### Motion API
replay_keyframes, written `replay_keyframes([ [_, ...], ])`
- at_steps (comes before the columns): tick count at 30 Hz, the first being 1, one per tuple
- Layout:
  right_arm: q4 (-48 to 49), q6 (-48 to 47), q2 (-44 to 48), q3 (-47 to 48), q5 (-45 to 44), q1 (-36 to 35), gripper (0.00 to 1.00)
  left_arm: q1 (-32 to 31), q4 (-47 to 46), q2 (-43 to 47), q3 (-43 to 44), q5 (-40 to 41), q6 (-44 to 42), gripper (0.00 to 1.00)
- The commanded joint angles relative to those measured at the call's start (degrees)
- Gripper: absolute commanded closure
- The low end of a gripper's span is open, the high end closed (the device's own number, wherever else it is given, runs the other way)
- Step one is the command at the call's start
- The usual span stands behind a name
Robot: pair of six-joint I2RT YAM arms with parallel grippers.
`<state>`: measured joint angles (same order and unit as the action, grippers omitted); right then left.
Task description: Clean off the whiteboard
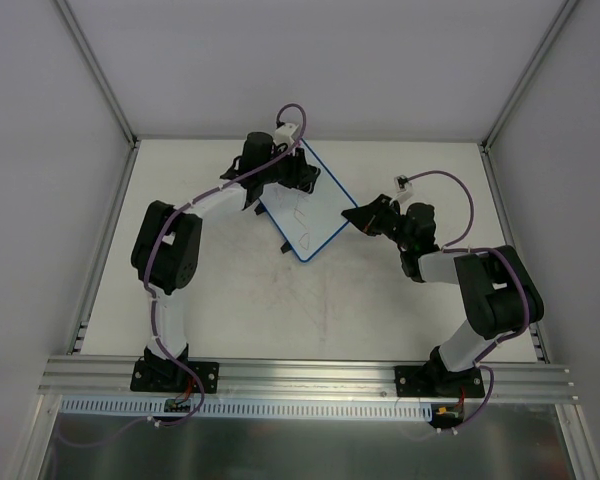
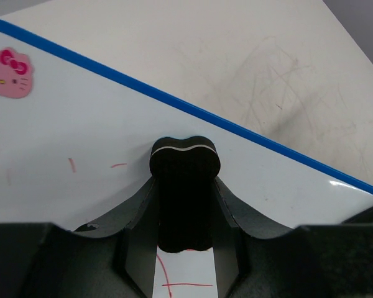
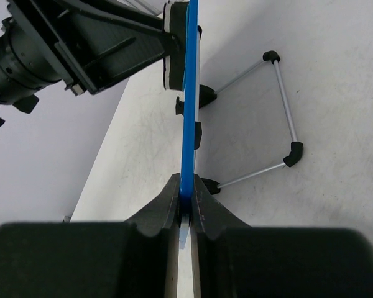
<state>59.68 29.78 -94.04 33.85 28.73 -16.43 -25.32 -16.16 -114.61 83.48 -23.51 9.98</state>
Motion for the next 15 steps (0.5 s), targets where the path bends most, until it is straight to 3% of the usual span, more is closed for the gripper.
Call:
replay_keyframes([
  [1,1.05,-3.32,0.7,1.66,3.35,-1.68,1.0,3.52,1.22,-3.77,3.26,0.48,3.73,0.94],
  [15,0.96,-3.41,1.05,1.4,3.35,-1.68,1.0,12.04,9.3,-9.32,8.19,5.22,9.7,0.94],
])
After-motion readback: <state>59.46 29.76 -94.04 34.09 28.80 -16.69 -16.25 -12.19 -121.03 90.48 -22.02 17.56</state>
